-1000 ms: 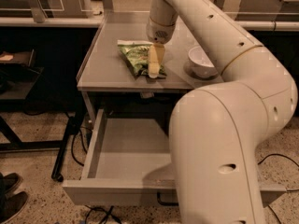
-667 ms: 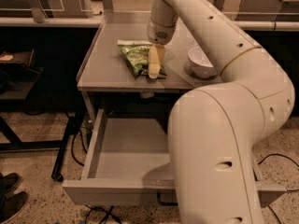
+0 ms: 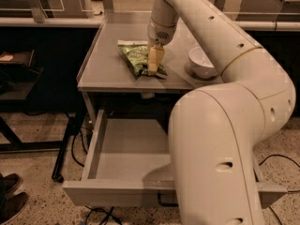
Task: Place green jalapeno chip bag into top drawer
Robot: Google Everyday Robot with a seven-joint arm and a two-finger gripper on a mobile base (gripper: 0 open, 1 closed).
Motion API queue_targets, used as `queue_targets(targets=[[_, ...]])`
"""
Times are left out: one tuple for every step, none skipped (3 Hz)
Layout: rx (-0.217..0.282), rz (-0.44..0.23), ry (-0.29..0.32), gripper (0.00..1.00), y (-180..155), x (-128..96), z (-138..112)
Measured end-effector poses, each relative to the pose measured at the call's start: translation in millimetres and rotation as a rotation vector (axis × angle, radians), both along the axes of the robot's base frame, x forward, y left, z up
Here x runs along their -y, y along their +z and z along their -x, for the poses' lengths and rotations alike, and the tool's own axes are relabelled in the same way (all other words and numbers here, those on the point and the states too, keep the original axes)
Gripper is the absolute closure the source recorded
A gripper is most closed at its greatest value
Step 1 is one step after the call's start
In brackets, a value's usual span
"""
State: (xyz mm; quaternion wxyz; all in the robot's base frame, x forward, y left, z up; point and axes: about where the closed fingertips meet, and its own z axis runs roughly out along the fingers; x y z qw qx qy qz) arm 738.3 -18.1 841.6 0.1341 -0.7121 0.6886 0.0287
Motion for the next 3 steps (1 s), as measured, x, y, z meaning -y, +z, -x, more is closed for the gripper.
queue_targets(targets=[[0.0,0.0,0.0,0.63,0.0,0.0,0.0],[0.0,0.0,0.0,0.86,0.0,0.0,0.0],[0.016,-0.003,0.002,1.0,3.5,-1.2,-1.4]])
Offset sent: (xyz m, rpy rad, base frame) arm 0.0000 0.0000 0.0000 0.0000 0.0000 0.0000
